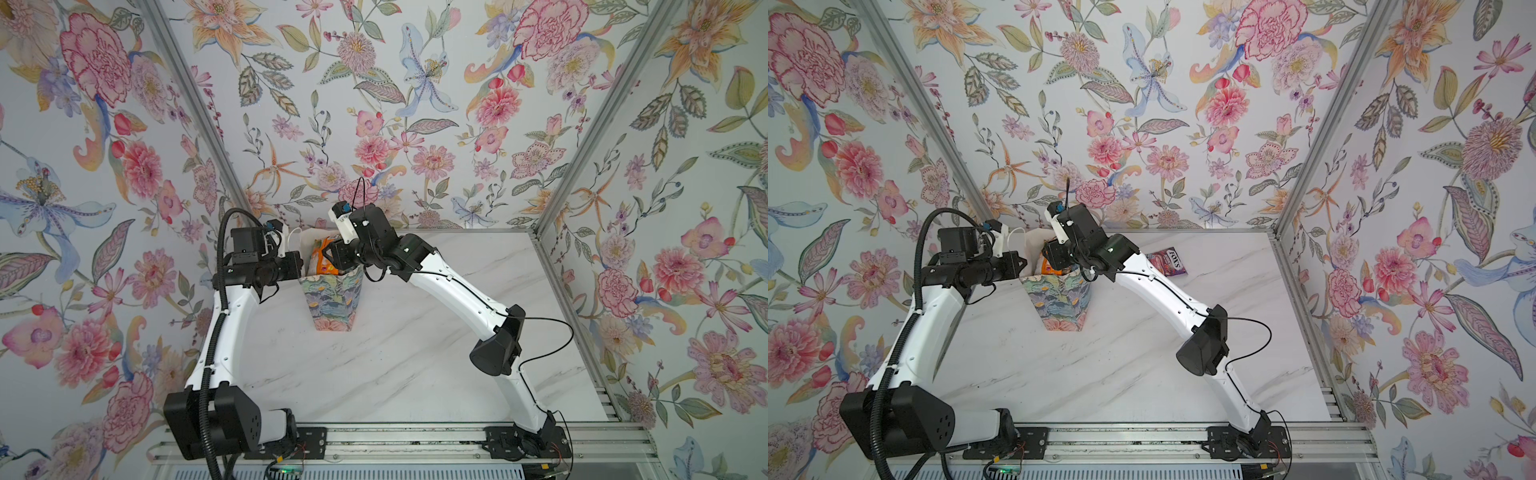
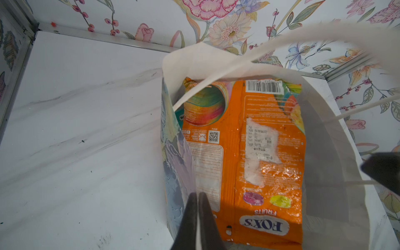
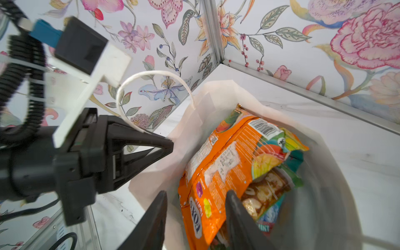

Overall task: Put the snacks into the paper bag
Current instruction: 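Move the right gripper back to the purple Fox's Berries bag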

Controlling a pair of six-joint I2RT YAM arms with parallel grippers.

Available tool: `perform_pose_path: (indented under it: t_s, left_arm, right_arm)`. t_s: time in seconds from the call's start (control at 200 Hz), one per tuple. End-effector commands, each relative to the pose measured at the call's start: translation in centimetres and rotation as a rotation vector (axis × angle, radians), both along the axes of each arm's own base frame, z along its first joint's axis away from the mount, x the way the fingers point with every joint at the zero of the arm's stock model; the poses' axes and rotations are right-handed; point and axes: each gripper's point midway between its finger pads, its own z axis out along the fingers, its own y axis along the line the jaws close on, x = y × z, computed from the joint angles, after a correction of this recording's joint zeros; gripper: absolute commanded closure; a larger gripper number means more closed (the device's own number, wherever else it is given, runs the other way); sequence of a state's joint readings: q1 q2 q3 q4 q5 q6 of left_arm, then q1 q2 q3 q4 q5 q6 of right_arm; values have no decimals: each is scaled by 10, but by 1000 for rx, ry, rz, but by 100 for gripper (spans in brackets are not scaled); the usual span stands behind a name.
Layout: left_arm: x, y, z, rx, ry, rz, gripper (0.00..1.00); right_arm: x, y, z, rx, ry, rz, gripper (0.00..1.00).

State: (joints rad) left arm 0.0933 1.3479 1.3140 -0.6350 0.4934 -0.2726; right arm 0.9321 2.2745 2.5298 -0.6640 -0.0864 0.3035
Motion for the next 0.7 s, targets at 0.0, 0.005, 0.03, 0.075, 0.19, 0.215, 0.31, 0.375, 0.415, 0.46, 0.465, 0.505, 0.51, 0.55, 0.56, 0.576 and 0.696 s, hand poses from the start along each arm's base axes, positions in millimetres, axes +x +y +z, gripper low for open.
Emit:
perform_pose_path:
  t_s: [0.0, 0.005, 0.03, 0.075, 0.19, 0.215, 0.31, 0.375, 0.415, 0.46, 0.465, 0.505, 0.51, 0.55, 0.56, 0.576, 0.696]
  left_arm:
    - [-7, -6, 0, -7, 9, -26, 96]
    - [-7, -6, 0, -7, 9, -26, 97]
    - [-7, -6, 1, -7, 9, -26, 97]
    - [-8, -6, 0, -7, 11, -26, 97]
    - [-7, -6, 0, -9, 8, -24, 96]
    - [-7, -6, 0, -11, 9, -24, 96]
    - [-7, -6, 1, -10, 7, -25, 97]
    - [-7, -6, 1, -6, 6, -25, 96]
    - [-7, -6, 1, -5, 8, -25, 97]
    - [-7, -5, 0, -5, 11, -23, 97]
    - [-7, -5, 0, -5, 11, -24, 97]
    - [-7, -5, -1, -5, 12, -24, 97]
    - [-7, -5, -1, -6, 13, -24, 97]
    - [-7, -6, -1, -5, 13, -26, 96]
    - [-7, -6, -1, -5, 14, -26, 97]
    - [-7, -6, -2, -6, 15, -25, 97]
    - [-6, -6, -2, -5, 12, -27, 97]
  right_arm:
    - [16, -1, -13, -1, 35, -29, 54]
    - [16, -1, -14, -1, 37, -29, 54]
    - [20, -1, -19, -3, 46, -37, 54]
    - [25, -2, -27, -12, 54, -55, 54]
    - [36, -5, -45, -50, 56, -104, 52]
    - [38, -5, -49, -57, 59, -112, 51]
    - [42, -7, -57, -66, 76, -121, 50]
    - [38, -5, -50, -44, 80, -102, 51]
    - [35, -4, -37, -20, 71, -85, 51]
    - [31, -5, -17, 15, 55, -68, 51]
    - [30, -5, -15, 18, 53, -67, 51]
    - [25, -7, 6, 57, 36, -49, 51]
    - [24, -7, 8, 60, 34, -46, 51]
    - [19, -11, 30, 100, 14, -32, 50]
    - [18, -11, 35, 109, 9, -29, 51]
    - [15, -13, 44, 121, -1, -24, 50]
    - [-1, -33, 98, 188, -71, -12, 51]
